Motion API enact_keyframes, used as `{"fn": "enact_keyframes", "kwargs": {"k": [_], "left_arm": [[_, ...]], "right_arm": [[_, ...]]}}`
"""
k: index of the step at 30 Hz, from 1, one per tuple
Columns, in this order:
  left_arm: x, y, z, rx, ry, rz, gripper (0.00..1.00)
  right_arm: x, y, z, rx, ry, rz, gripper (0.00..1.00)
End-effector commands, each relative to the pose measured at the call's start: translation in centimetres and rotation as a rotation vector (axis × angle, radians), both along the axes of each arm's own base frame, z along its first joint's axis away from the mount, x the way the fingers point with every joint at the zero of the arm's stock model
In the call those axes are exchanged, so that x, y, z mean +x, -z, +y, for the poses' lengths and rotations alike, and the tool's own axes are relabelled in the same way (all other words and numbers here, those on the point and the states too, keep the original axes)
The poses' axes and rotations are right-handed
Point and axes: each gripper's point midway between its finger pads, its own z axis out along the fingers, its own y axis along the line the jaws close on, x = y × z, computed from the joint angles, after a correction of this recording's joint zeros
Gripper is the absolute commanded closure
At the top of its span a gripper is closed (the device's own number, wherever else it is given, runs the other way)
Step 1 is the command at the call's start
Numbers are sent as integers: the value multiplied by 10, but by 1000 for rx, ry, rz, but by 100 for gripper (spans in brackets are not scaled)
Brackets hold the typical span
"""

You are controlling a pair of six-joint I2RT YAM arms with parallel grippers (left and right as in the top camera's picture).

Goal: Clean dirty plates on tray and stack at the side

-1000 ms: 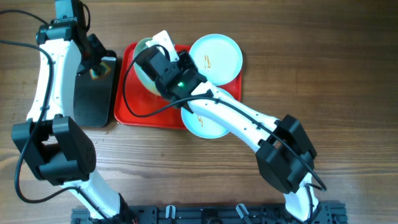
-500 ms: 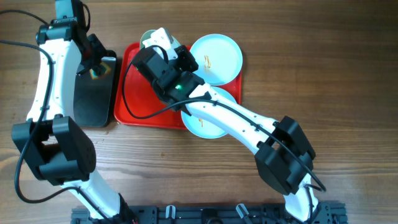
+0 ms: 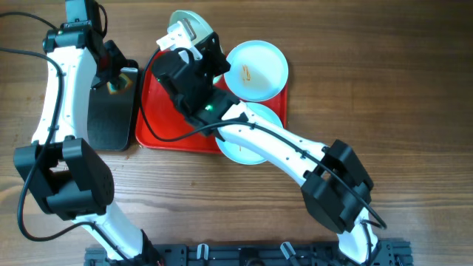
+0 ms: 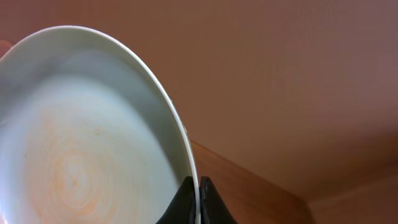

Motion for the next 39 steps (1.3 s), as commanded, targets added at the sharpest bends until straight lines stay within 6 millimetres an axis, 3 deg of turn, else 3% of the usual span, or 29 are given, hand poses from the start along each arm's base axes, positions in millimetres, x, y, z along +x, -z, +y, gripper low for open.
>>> {"fn": "enact_keyframes", "kwargs": {"k": [1,4,7,9,13,15,18,22,24,28,30,33,39], "left_arm": [[1,-1,1,-13,-18,-10,96],[0,-1,1,-13,-18,-9,96],[1,-1,0,-13,-17,-10,96],[1,-1,-1,-19,-15,-10,96],[1,-1,-3,-28,-11,-12,96],[2,-1,-4,-37,-8,-14,96],[2,-1,-4,-38,-8,-13,96],[2,-1,-5,-41,-7,-15,96],[2,-1,-6,-51,-11,-17,96],[3,0,-11,-78,-1,-19,96],[3,0,-12,-80,0,-19,96],[4,-1,-12,-85,2,-24,96],[5,-1,-14,-95,6,-27,96]], "right_arm": [[-11,6,2,75,-17,48,96],[-22,55,14,236,-95,257,96],[-32,104,28,515,-128,520,96],[-30,125,29,626,-112,615,96],[-24,187,20,793,-27,823,96],[-27,207,27,843,-57,918,96],[-36,218,37,893,-69,991,95],[-34,206,39,849,-167,1027,57],[-24,193,30,825,-212,1033,51],[-12,182,28,761,-344,1021,51],[-18,193,42,683,-463,1037,51],[-26,214,61,674,-507,1062,52],[-11,234,60,689,-423,1005,60]]}}
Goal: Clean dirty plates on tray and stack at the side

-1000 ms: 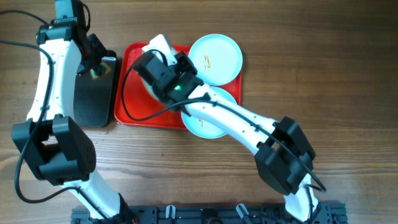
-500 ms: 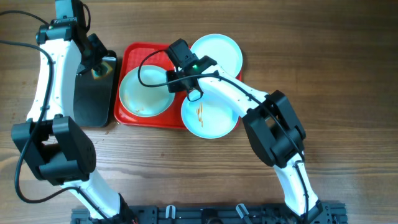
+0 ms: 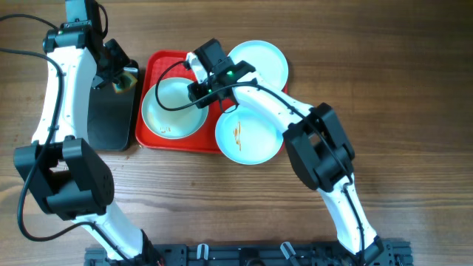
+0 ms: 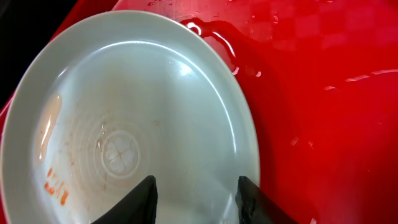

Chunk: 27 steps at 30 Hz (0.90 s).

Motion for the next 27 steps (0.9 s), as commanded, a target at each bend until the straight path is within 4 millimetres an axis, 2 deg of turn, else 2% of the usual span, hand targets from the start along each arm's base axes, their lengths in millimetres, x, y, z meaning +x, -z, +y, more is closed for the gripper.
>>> {"fn": "enact_keyframes", "kwargs": {"k": [1,4,6,9,11,12,14,17,20,23,27], "left_arm": [[2,-1,-4,-32,-2,-13,96],[1,-1,-4,-35,-1,-10,96],[1,-1,-4,-35,-1,-10,96],[1,-1,-4,-35,-1,-10,96],[1,-1,-4,-36,-1,-10,96],[1,-1,-4,-36,-1,-11,96],[1,-1,-4,-36,-1,-10,96],[1,-1,-4,-35,-1,-10,96],[1,-1,-4,-35,-1,-11,96],[2,-1,-4,-35,-1,-11,96],[2,-1,-4,-36,-1,-11,96]], "right_arm": [[19,16,-5,-16,84,-23,60],[21,17,-3,-5,99,-21,61],[25,0,2,14,66,-60,61],[29,-36,4,37,51,-112,56],[35,-48,1,34,41,-156,55],[39,-47,-4,19,56,-164,54],[40,-32,-14,-19,74,-138,54],[49,7,-35,-116,184,-111,51],[42,23,-22,-65,139,-62,52],[33,25,-18,-43,154,-3,69],[16,38,-27,-52,318,153,88]]}}
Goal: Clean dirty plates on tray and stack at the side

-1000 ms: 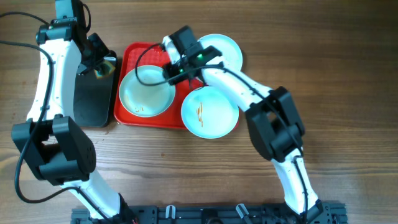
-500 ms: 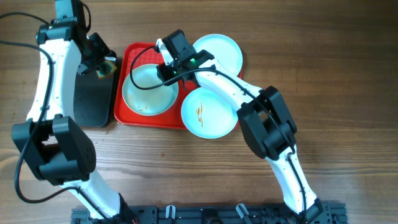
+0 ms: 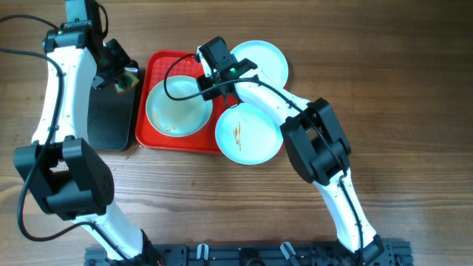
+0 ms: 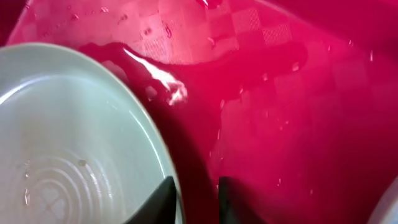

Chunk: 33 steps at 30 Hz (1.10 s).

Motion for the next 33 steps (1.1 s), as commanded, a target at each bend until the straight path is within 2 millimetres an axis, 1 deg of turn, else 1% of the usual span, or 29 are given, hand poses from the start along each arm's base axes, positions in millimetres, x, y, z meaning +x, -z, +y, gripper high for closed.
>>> {"fn": "enact_keyframes", "kwargs": {"k": [1,2,4,5,7,9,11,14,17,19,21,24,25,27,29,31,33], "left_arm": [[1,-1,0,-12,-9,-8,96],[1,-1,-2,-23,-5,-8,96],[1,0,-8,-46,6,-7,96],[2,1,-12,-58,15,-6,96],[3,5,-22,-73,36,2,96],[6,16,-38,-79,71,24,96],[10,41,-65,-81,130,70,96],[16,72,-95,-80,193,112,96],[19,94,-110,-72,218,135,96],[14,107,-110,-49,176,173,96],[6,117,-111,-47,168,217,96],[-9,119,-98,17,124,286,96],[-12,119,-93,42,138,300,96],[-15,121,-92,78,265,317,96],[-13,127,-91,102,353,310,96],[-5,143,-92,118,406,263,96],[-7,161,-92,122,413,238,96]], "right_arm": [[-16,17,-4,19,164,156,92],[-19,20,-8,12,217,190,96],[-18,23,-19,-1,313,220,96],[-15,25,-28,-9,386,233,96],[-10,25,-36,1,450,250,96],[-8,26,-43,11,508,273,96],[-7,26,-45,11,531,275,96],[-6,26,-47,5,536,267,96],[-6,26,-46,5,536,267,96],[-6,26,-46,5,535,266,96],[-4,26,-48,-1,541,257,96],[-4,26,-48,-2,542,254,96],[-4,26,-48,-2,542,254,96],[-4,26,-48,-3,541,255,96],[-4,26,-49,-6,535,253,96],[-4,26,-48,-3,535,251,96],[-3,26,-48,-1,535,249,96]]}}
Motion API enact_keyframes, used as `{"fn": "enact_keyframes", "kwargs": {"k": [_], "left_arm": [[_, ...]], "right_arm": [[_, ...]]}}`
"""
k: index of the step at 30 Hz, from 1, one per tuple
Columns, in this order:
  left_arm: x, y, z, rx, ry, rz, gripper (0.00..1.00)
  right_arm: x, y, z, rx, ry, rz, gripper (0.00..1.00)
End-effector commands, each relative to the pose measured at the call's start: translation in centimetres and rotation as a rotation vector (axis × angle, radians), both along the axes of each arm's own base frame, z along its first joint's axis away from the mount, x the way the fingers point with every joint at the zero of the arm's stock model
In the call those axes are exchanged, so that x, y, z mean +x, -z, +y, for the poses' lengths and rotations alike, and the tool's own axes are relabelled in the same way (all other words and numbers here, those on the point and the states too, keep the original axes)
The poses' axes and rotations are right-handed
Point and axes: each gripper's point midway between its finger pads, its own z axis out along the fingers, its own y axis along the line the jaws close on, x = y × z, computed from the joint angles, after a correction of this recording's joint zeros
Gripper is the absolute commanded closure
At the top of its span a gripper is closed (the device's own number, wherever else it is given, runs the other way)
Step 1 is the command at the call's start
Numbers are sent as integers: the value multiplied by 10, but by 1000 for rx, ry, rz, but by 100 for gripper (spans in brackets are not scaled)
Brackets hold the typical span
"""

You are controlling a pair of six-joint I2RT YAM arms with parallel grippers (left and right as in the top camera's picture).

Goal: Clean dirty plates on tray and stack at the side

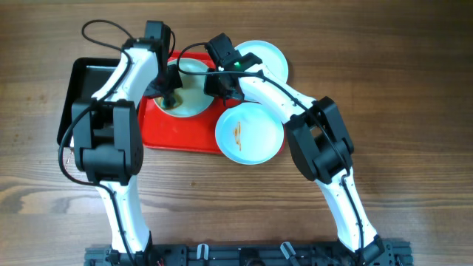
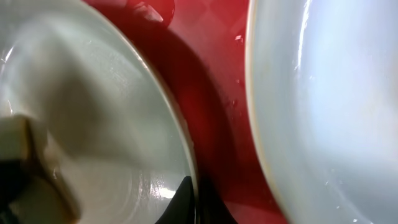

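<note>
A pale green plate (image 1: 194,94) lies at the back of the red tray (image 1: 177,129). My right gripper (image 1: 220,87) is shut on its right rim; in the right wrist view the rim (image 2: 186,155) runs between the black fingertips (image 2: 184,198). My left gripper (image 1: 167,94) is down on the plate's left part, shut on a tan sponge (image 2: 25,155). A second plate (image 1: 250,133) with an orange streak sits at the tray's front right corner. A third, white plate (image 1: 260,63) lies at the back right, close to the held one (image 2: 323,93).
A black tray (image 1: 77,100) lies left of the red tray. The tray's wet red floor (image 2: 217,93) shows between the two plates. Bare wooden table (image 1: 384,89) surrounds the trays. Both arms cross over the back of the red tray.
My left gripper has moved from over the black tray onto the green plate with the sponge. My right gripper, open at the plate's right rim before, is now shut on that rim.
My right gripper first held the green plate by its rim, tilted up over the tray's back. Then the plate lay flat on the tray with the gripper open over it, then open at its right edge. Now it grips the rim and the sponge is on the plate.
</note>
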Motion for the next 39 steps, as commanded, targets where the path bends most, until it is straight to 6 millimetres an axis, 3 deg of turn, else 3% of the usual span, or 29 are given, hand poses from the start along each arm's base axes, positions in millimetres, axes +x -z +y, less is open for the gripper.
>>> {"fn": "enact_keyframes", "kwargs": {"k": [1,4,6,13,17,20,24,27,29,33,39], "left_arm": [[-17,37,4,36,86,33,96],[-21,52,4,36,85,19,96],[-6,52,7,59,77,-55,96],[51,11,40,403,-47,-354,96],[64,-5,43,477,-82,-439,96],[44,14,27,407,-12,-327,96],[-9,53,-35,7,121,-63,96],[-41,53,-69,-292,137,79,96],[-58,42,-88,-493,260,127,96],[-66,29,-92,-643,400,108,96],[-42,27,-77,-636,393,7,96]], "right_arm": [[2,23,-23,-92,51,11,96],[2,23,-23,-95,52,10,96],[2,23,-24,-97,52,13,96],[0,24,-23,-104,33,11,96],[0,24,-23,-104,32,12,96],[0,23,-23,-103,33,10,96],[1,23,-22,-100,33,7,96],[-1,23,-22,-96,29,13,96],[-2,24,-22,-99,29,18,96],[-1,23,-22,-97,29,15,96],[-1,24,-22,-99,29,18,95]]}}
